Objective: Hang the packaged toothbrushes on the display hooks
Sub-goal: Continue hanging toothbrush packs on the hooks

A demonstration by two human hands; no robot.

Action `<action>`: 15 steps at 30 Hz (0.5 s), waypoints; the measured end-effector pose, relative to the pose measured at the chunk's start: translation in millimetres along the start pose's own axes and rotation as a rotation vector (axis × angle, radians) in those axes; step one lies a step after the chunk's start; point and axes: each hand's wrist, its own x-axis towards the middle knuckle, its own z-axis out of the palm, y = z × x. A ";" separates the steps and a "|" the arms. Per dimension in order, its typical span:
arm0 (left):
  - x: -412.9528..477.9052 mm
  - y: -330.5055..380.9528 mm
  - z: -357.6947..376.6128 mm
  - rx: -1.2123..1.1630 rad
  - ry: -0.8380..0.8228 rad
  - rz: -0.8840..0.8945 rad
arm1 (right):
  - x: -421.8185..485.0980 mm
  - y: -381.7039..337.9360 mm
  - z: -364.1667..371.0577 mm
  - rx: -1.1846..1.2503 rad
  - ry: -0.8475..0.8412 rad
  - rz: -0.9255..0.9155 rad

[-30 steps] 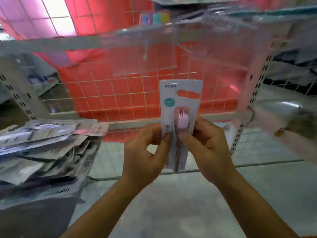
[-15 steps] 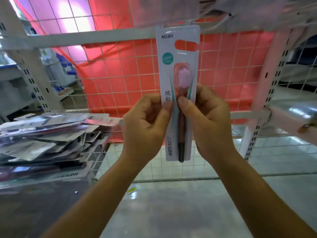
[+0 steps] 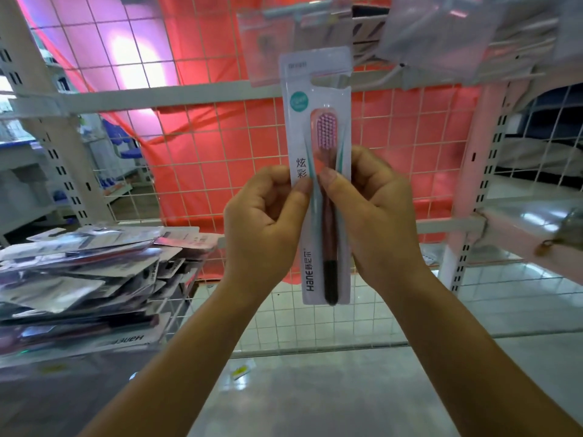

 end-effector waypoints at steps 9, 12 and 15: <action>3.5 -3.5 -1.6 -0.013 0.036 0.006 | 3.7 -3.5 3.0 -0.030 -0.013 0.021; 5.6 -7.6 -2.6 -0.019 0.032 -0.006 | 7.0 -1.6 5.4 -0.048 -0.002 0.032; 8.3 -11.7 -4.8 -0.012 0.027 -0.003 | 10.1 0.7 6.0 -0.051 -0.007 0.037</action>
